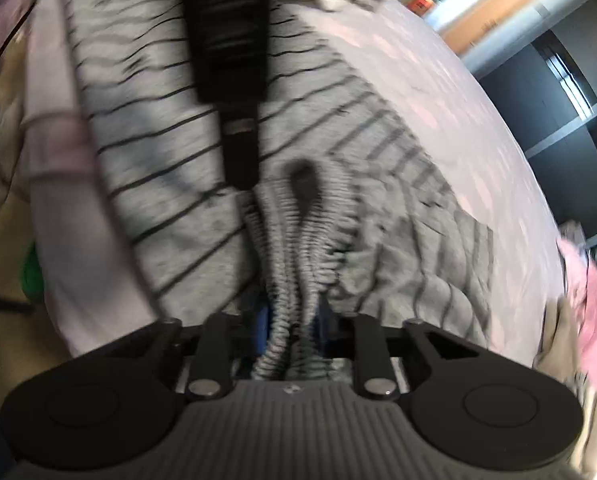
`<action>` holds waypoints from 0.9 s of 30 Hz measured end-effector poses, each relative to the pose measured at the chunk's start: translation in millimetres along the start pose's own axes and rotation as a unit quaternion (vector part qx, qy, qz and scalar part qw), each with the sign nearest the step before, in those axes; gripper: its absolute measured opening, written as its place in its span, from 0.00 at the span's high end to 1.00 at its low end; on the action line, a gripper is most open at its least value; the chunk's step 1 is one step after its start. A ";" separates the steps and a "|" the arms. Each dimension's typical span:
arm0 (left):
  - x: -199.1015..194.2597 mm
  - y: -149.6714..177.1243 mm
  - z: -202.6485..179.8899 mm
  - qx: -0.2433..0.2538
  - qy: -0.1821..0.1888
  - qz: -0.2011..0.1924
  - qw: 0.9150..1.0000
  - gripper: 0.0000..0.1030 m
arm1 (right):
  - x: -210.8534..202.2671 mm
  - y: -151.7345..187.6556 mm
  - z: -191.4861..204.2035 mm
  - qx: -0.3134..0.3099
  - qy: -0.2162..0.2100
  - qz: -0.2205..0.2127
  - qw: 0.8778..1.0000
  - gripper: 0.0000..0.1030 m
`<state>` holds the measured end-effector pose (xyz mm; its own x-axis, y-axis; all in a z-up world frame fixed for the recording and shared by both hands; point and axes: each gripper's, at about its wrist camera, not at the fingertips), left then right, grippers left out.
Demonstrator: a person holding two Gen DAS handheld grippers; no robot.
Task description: Fold clothes
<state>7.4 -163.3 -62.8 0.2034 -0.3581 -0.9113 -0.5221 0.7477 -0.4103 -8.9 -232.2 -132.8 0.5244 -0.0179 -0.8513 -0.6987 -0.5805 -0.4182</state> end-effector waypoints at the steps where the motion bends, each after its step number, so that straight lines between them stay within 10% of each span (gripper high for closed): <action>1: -1.6 1.6 -0.4 -0.007 0.001 -0.006 1.000 0.80 | -4.4 0.5 -10.2 0.027 -0.012 -0.007 1.000 0.77; 11: -3.3 11.6 0.2 -0.136 0.057 -0.044 0.988 0.61 | -50.8 14.3 -58.3 0.249 -0.101 -0.063 0.961 0.77; 27: 20.1 0.6 1.9 -0.292 0.105 -0.036 0.950 0.53 | -71.2 18.6 -22.6 0.215 -0.066 -0.085 0.971 0.77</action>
Point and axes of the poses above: each gripper's, at about its wrist camera, not at the fingertips, and x roughly the way its jaws point, z to its left, y to its underside, and after that the axes turned 11 degrees about -y, right-handed
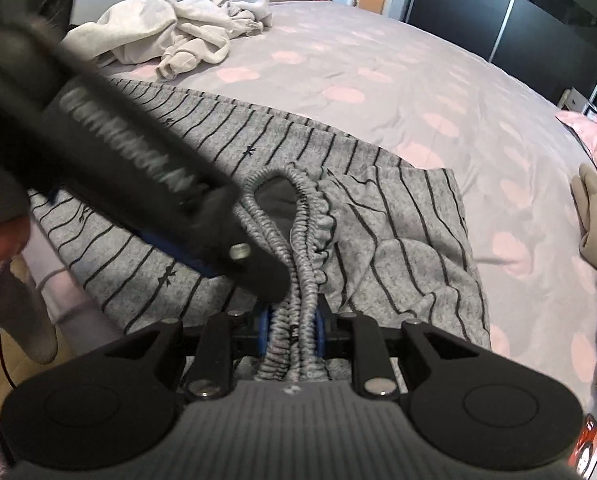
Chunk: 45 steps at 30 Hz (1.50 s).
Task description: Fold clothes
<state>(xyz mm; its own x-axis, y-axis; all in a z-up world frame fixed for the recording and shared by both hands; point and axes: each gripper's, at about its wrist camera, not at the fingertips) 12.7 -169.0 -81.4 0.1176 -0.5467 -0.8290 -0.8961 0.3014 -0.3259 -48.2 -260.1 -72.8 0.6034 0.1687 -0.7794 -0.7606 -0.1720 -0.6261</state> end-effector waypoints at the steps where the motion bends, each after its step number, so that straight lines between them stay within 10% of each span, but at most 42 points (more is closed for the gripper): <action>1: 1.3 -1.5 -1.5 -0.002 -0.002 -0.001 1.000 0.53 | 1.3 0.3 3.5 -0.007 0.002 0.001 1.000 0.77; 12: 22.4 -4.7 -14.9 -0.013 -0.037 0.024 0.999 0.51 | 13.9 11.0 48.7 -0.138 0.057 0.021 0.989 0.77; 17: 25.3 -11.7 -7.2 -0.014 -0.037 0.028 0.999 0.79 | 9.7 15.6 51.6 -0.154 0.055 0.024 0.986 0.75; 23: 9.0 -18.6 -5.2 0.000 -0.049 0.000 0.999 0.81 | -19.6 19.2 50.5 -0.159 0.084 -0.007 0.984 0.39; 34: -79.5 -57.1 -17.6 0.054 -0.039 -0.068 0.995 0.82 | -27.5 40.1 3.9 -0.049 0.161 0.038 0.985 0.28; 45: -188.5 -105.5 30.7 0.079 -0.106 -0.097 0.986 0.83 | 5.8 43.7 42.8 -0.141 0.131 0.060 0.979 0.42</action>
Point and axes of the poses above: each gripper's, at about its wrist camera, not at the fingertips, and x roughly the way its jaws point, z to its left, y to its underside, and after that the axes turned 11 degrees about -y, right-handed
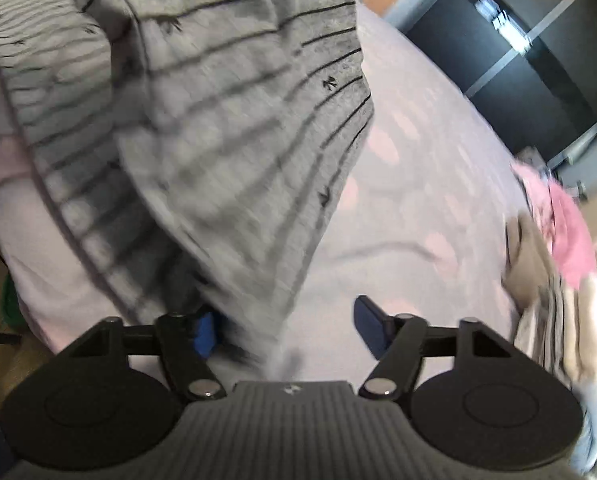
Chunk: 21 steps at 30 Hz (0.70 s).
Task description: Fold clothes
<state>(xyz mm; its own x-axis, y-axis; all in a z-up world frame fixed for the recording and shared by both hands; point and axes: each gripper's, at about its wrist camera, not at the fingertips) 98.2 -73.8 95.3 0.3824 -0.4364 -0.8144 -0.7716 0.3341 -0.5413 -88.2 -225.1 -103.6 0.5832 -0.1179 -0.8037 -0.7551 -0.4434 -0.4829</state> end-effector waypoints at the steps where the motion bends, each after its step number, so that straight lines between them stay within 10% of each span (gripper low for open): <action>1: -4.2 -2.9 9.7 0.002 -0.011 0.002 1.000 0.83 | -1.6 -4.1 5.6 -0.012 -0.008 -0.010 1.000 0.45; 4: -15.7 -7.8 41.5 0.002 -0.041 0.008 0.999 0.83 | -4.1 -15.1 20.1 -0.049 -0.028 -0.034 0.998 0.87; 21: -13.8 8.4 212.3 -0.040 -0.137 0.034 0.989 0.82 | -16.5 -92.8 95.9 -0.132 -0.064 -0.082 0.986 0.88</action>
Point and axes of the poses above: each gripper's, at about its wrist camera, not at the fingertips, and x roughly the way its jaws point, z to its left, y to its underside, and after that the axes turned 11 degrees about -y, right-handed
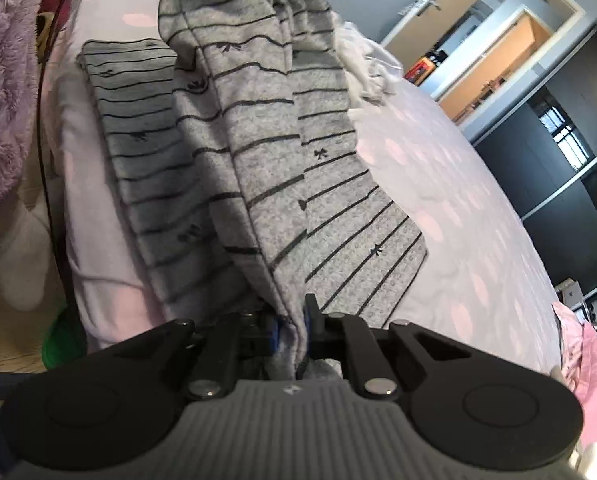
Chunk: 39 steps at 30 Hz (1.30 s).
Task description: Fold clothes
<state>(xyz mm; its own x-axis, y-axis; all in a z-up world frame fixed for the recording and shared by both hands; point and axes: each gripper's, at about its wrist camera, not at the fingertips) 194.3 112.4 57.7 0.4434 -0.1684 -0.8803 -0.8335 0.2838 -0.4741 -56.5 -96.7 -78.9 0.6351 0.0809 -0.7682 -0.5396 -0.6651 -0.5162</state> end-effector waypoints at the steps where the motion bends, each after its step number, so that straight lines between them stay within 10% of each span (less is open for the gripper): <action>1: 11.7 4.3 8.6 -0.008 -0.005 0.014 1.000 0.82 | 3.6 -3.1 4.0 -0.004 -0.005 0.001 1.000 0.88; 7: 57.6 22.7 37.4 -0.005 -0.022 0.049 0.999 0.82 | 21.7 -22.3 24.9 -0.038 -0.032 0.010 0.999 0.84; 9: 66.6 25.0 38.7 0.008 -0.025 0.048 0.998 0.82 | 21.6 -22.5 27.8 -0.051 -0.033 0.013 0.998 0.59; 17: 90.2 37.8 45.0 -0.001 -0.036 0.072 0.997 0.64 | 13.7 -19.5 16.3 -0.042 -0.041 0.008 0.998 0.44; 19: 86.2 43.1 51.1 -0.015 -0.031 0.070 0.997 0.50 | 10.2 -19.8 12.5 -0.043 -0.043 0.002 0.998 0.44; 28: 88.2 72.6 65.1 -0.066 0.031 0.115 0.991 0.42 | 0.3 -16.3 4.1 -0.027 -0.093 -0.002 0.995 0.43; 31: 100.3 77.4 61.6 -0.070 0.033 0.140 0.987 0.46 | 1.3 -14.1 9.1 -0.031 -0.098 0.003 0.995 0.43; 35: 97.8 74.4 55.8 -0.067 0.035 0.138 0.988 0.80 | -1.6 -12.3 4.3 -0.025 -0.085 0.003 0.996 0.43; 39: 70.5 67.7 57.3 -0.064 0.042 0.108 0.991 0.83 | -9.9 -7.0 -6.6 -0.021 -0.089 0.008 0.996 0.42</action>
<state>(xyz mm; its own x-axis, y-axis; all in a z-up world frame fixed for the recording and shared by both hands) 188.1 173.9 -37.3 0.2261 -0.1961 -0.9542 -0.9435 0.1996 -0.2645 -55.4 -97.8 -65.2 0.5169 0.1978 -0.8329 -0.5232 -0.6971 -0.4902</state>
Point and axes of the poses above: each gripper's, at about its wrist camera, not at the fingertips, and x roughly the way its jaws point, z to its left, y to its underside, and after that the axes turned 11 degrees about -y, right-handed
